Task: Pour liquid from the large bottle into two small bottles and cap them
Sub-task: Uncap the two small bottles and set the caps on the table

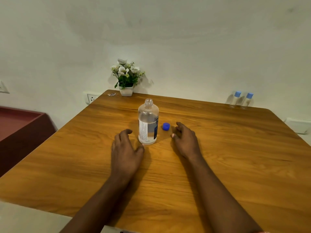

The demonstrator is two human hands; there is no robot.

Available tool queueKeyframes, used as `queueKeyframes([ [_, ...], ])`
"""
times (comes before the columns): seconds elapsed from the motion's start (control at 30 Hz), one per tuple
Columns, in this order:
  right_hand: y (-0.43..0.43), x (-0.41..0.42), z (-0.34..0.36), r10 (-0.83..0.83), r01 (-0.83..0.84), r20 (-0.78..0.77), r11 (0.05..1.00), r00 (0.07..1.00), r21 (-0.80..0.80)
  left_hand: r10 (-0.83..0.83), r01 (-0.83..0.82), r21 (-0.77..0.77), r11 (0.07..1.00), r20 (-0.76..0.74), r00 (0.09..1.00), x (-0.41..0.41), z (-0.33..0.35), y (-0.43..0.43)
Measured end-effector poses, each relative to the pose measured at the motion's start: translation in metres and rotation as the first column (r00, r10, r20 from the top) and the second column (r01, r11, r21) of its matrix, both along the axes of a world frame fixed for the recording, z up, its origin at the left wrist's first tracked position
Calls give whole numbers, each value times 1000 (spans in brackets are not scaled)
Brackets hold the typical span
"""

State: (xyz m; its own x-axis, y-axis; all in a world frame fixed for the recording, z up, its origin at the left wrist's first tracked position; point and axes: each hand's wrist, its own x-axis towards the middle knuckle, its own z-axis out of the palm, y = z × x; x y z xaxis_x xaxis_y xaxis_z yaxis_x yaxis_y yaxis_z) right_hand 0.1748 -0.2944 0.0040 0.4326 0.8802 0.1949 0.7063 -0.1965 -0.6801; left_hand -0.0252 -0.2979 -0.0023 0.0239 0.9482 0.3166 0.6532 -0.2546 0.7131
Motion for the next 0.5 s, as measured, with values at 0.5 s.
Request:
queueKeyframes([
  [0.5,-64,45,12,159,-160,-248,987,956,17,-422,436,-16,900,-284,861,75,0,-50],
])
